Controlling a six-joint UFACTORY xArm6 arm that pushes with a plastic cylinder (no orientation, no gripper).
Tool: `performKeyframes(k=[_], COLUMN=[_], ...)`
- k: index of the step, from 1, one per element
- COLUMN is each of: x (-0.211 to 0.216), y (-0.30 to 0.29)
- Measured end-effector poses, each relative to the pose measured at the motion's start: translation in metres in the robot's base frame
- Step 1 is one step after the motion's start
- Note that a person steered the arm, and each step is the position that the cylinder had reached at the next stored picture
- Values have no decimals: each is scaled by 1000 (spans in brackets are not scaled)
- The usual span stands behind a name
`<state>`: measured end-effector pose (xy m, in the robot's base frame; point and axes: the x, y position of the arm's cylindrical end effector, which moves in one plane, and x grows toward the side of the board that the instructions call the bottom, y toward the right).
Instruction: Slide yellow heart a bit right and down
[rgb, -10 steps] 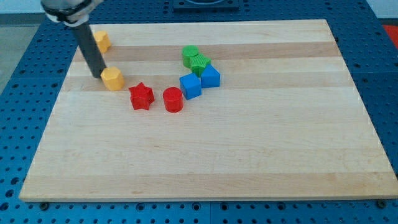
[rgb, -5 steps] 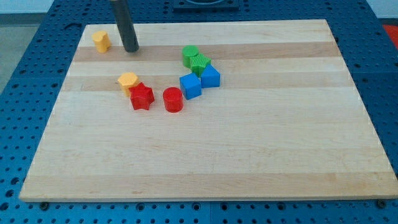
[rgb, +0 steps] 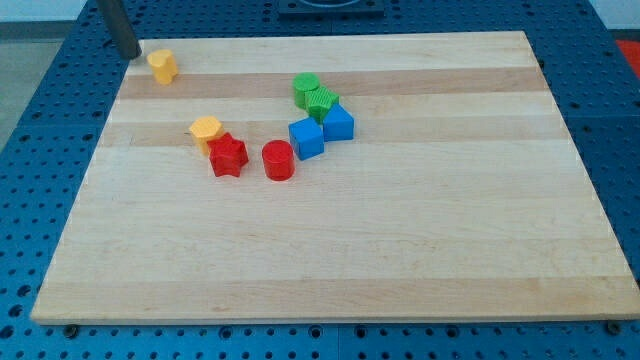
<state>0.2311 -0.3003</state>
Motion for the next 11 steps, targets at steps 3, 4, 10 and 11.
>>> performKeyframes(k=[3,4,10,11], x=[29,27,22,25], y=[70,75,105,145])
